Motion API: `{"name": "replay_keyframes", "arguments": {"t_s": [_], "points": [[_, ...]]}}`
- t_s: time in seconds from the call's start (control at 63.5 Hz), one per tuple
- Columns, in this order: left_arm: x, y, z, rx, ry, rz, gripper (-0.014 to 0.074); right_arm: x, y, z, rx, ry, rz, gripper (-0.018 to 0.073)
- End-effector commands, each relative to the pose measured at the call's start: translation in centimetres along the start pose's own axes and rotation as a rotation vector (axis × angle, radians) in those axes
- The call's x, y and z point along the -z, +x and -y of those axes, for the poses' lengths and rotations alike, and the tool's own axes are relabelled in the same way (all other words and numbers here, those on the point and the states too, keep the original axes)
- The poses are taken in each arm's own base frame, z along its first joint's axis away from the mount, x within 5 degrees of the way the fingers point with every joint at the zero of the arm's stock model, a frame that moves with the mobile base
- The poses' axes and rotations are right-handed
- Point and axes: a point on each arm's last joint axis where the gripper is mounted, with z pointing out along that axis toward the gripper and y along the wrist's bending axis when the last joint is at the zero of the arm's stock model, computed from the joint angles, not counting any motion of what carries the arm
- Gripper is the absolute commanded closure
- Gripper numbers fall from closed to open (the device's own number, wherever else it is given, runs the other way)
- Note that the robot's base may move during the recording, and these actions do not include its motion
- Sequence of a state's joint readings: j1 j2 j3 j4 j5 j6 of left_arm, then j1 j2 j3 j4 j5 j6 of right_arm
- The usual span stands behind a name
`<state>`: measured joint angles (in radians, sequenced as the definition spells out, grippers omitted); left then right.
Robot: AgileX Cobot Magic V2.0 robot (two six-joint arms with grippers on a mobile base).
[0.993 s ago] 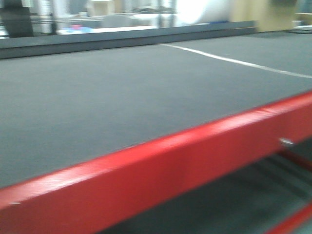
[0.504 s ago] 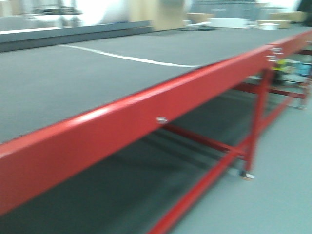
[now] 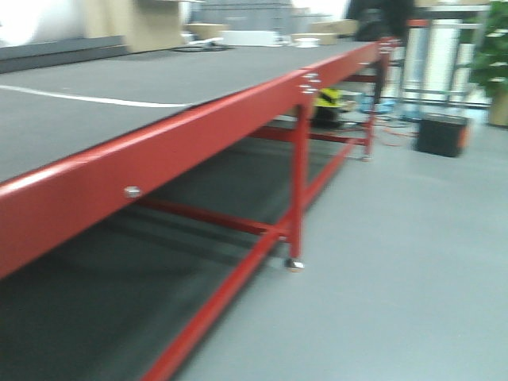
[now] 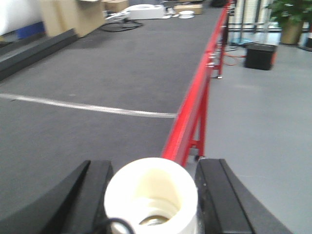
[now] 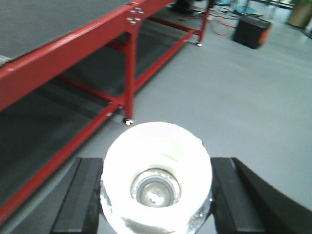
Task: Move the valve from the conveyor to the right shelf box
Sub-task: 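Drive the base away from the conveyor holding both valves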
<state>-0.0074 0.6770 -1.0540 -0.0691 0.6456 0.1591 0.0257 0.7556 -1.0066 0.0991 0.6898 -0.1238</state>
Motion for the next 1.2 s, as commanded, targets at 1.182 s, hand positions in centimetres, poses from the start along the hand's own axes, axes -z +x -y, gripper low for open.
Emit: {"name": "replay_keyframes", "arguments": {"t_s": [1.182], "points": [[0.28,-0.75,0.00,0.008,-0.001,0.071,0.0708,0.60,-1.23,0.14,0.014,0.017,0.102,0.0713]]}}
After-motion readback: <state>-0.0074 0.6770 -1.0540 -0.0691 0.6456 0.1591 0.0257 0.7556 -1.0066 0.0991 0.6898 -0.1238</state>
